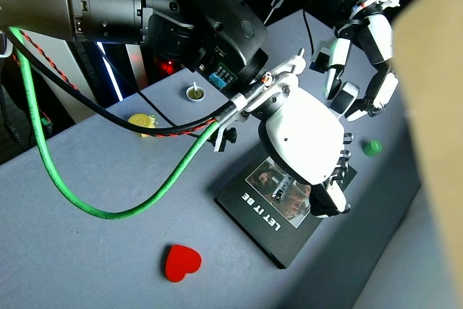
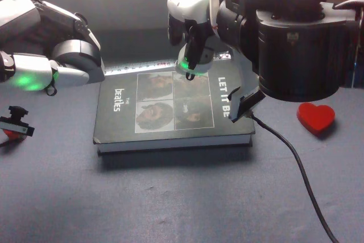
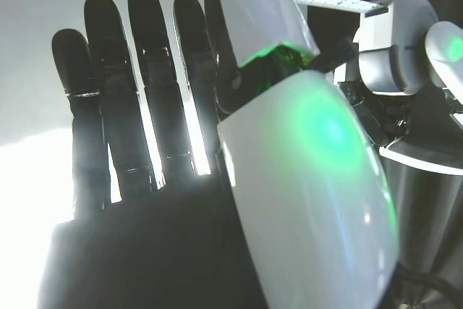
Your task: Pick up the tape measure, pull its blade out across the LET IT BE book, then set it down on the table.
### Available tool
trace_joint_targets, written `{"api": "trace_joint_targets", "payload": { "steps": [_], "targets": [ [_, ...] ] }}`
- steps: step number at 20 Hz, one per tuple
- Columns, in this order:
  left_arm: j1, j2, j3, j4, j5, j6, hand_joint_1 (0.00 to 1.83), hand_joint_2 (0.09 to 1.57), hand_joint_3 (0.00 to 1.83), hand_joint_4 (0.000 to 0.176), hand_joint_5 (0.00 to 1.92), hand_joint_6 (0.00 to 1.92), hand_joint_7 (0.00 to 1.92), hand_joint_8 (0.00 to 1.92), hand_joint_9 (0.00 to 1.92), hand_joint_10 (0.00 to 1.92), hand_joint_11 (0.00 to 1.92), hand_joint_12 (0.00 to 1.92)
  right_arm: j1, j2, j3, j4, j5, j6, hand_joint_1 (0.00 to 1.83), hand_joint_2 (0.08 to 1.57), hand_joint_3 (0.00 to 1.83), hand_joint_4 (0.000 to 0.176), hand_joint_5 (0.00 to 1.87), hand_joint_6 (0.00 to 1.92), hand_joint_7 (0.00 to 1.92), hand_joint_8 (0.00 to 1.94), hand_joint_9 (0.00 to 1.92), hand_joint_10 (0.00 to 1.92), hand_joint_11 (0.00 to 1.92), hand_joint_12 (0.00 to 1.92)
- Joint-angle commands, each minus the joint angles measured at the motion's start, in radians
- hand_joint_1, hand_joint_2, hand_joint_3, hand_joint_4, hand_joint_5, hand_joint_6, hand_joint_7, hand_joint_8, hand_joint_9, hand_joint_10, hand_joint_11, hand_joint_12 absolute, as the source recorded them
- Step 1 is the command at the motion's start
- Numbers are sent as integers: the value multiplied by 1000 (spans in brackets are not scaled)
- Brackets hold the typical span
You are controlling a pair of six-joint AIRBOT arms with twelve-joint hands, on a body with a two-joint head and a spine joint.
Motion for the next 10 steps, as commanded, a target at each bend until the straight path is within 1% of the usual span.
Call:
{"api": "trace_joint_targets", "payload": {
  "steps": [1,2,3,4,9,10],
  "targets": [
    [-11,0,7,-16,-129,-15,1369,1149,0,0,836,940,946,1123,846,1369,837,1233,11,7,3,-72,-5,-1,1002,1130,1,0,742,10,826,9,790,25,330,1094],
    [-11,0,7,-16,-129,-15,1368,1153,0,0,825,951,939,1135,839,1378,833,1223,10,7,3,-74,-5,-3,1002,1130,0,0,749,12,827,8,791,25,331,1094],
    [-11,0,7,-16,-129,-15,1376,1133,0,0,879,856,985,1079,889,1349,841,1221,8,7,3,-74,-5,-5,1002,1129,0,0,754,14,827,8,792,24,332,1093],
    [-11,0,7,-16,-129,-15,1378,1129,0,0,886,839,996,1063,900,1341,847,1222,7,7,3,-75,-1,-6,1002,1130,0,0,755,14,831,10,794,25,328,1091],
    [-9,0,7,-16,-129,-15,1378,1126,0,0,877,851,1006,1045,906,1333,853,1222,9,9,3,-79,-1,-6,996,1137,3,0,729,1,827,6,797,25,324,1089],
    [-10,0,7,-16,-129,-15,1367,1156,0,0,821,965,924,1167,839,1367,841,1227,9,9,3,-83,-1,-5,994,1141,4,0,741,6,827,6,798,24,324,1089]
  ]
}}
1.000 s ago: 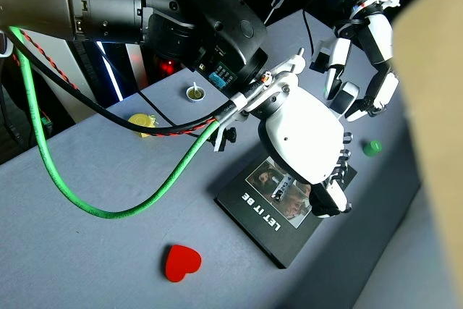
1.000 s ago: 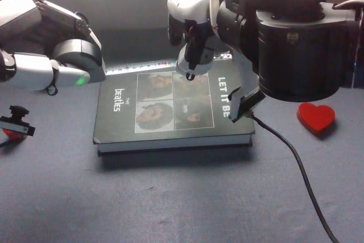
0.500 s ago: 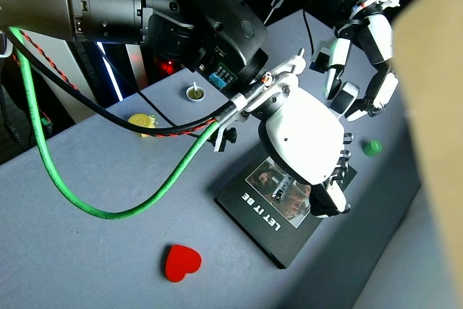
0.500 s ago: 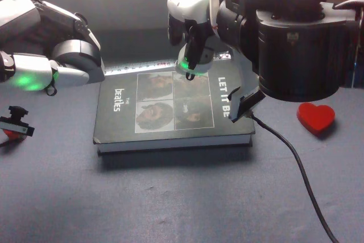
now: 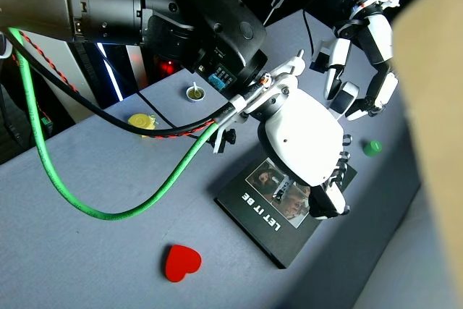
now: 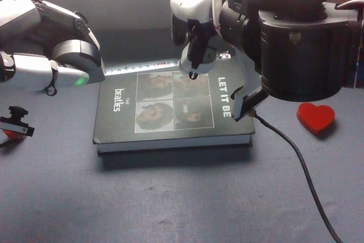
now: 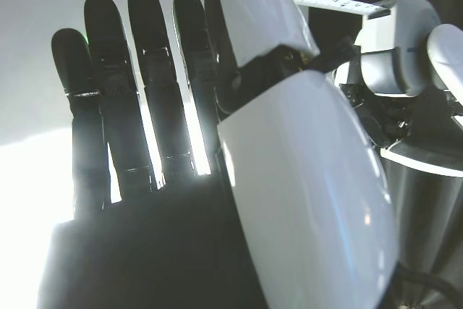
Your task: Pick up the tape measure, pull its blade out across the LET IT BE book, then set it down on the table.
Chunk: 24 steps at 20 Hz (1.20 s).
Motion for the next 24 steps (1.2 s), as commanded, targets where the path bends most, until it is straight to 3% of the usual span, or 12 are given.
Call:
{"api": "trace_joint_targets", "payload": {
  "steps": [1,22,24],
  "targets": [
    [-10,-1,8,-16,-130,-15,1366,1159,0,0,814,975,916,1178,836,1371,846,1235,10,5,3,-76,-4,-1,995,1142,4,0,742,6,828,6,802,25,324,1090],
    [-15,-7,13,-16,-133,-17,1366,1162,0,0,808,969,918,1173,826,1400,829,1245,-13,1,10,-112,-11,11,1008,1147,1,0,760,4,853,7,813,21,342,1098],
    [-15,-7,13,-16,-133,-18,1377,1132,0,0,891,817,977,1100,891,1359,841,1241,-13,1,12,-112,-10,11,1011,1148,1,0,760,4,853,7,815,21,344,1099]
  ]
}}
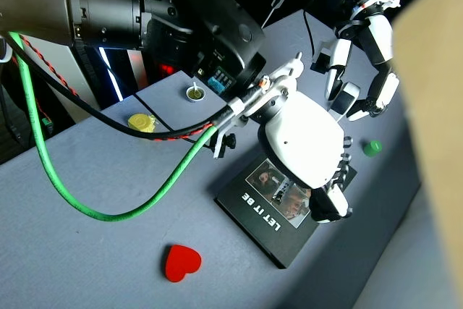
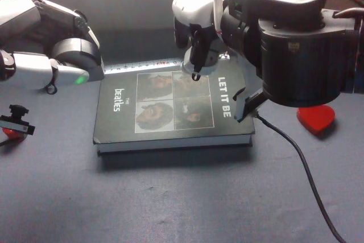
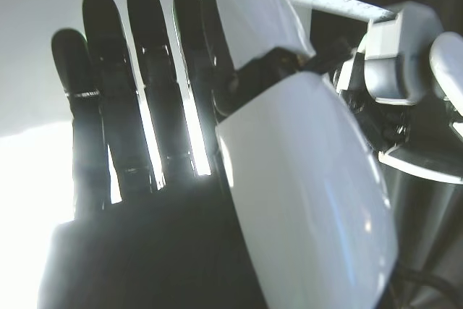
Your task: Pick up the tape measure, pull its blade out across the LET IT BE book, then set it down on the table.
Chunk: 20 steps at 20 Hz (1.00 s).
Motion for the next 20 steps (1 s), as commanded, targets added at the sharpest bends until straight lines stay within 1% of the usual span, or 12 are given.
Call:
{"api": "trace_joint_targets", "payload": {
  "steps": [1,2,4,14,20],
  "targets": [
    [-14,-1,6,-16,-127,-17,1377,1130,0,0,898,803,980,1097,894,1357,843,1240,7,3,3,-73,-3,2,1012,1148,1,0,760,4,853,6,815,20,343,1099],
    [-14,-1,6,-16,-127,-17,1369,1151,2,0,852,882,930,1161,842,1389,846,1236,7,3,3,-73,-3,2,1013,1149,1,0,758,3,852,6,814,20,341,1098],
    [-15,-1,6,-19,-127,-17,1367,1155,1,0,843,923,922,1166,832,1391,846,1236,6,3,3,-73,-5,2,1013,1149,1,0,755,1,854,6,817,20,342,1098],
    [-18,-1,7,-19,-128,-17,1367,1154,0,0,860,891,914,1164,840,1398,845,1252,7,2,3,-71,-6,3,1013,1149,1,0,776,8,857,4,820,17,339,1092],
    [-15,-1,7,-19,-128,-17,1368,1152,0,0,854,887,926,1160,841,1384,857,1227,9,3,3,-70,-8,3,1013,1149,0,0,778,7,864,6,833,21,362,1098]
  ]
}}
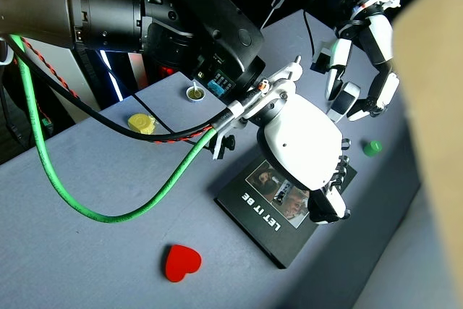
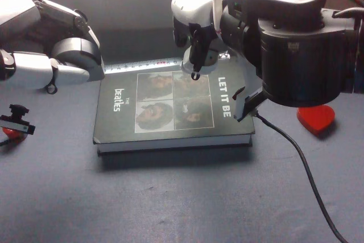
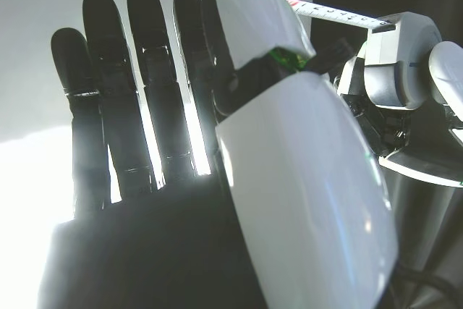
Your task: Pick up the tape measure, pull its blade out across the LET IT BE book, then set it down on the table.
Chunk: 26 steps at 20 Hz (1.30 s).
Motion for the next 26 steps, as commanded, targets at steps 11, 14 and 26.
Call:
{"api": "trace_joint_targets", "payload": {
  "steps": [11,14,26],
  "targets": [
    [-16,-1,6,-20,-127,-16,1367,1157,0,0,827,940,933,1143,832,1398,857,1243,8,4,3,-66,-8,3,1219,1131,1,0,898,1020,1019,1052,911,949,708,1481],
    [-16,-1,7,-22,-127,-16,1366,1159,0,0,814,967,932,1165,824,1384,848,1246,7,6,3,-66,-11,3,1219,1136,1,0,882,1034,1014,1068,907,955,698,1482],
    [-16,-2,9,-22,-129,-16,1368,1155,0,0,822,954,939,1141,832,1386,853,1240,1,15,1,-16,-27,-16,1221,1138,0,0,874,1041,1015,1073,902,958,682,1472]
  ]
}}
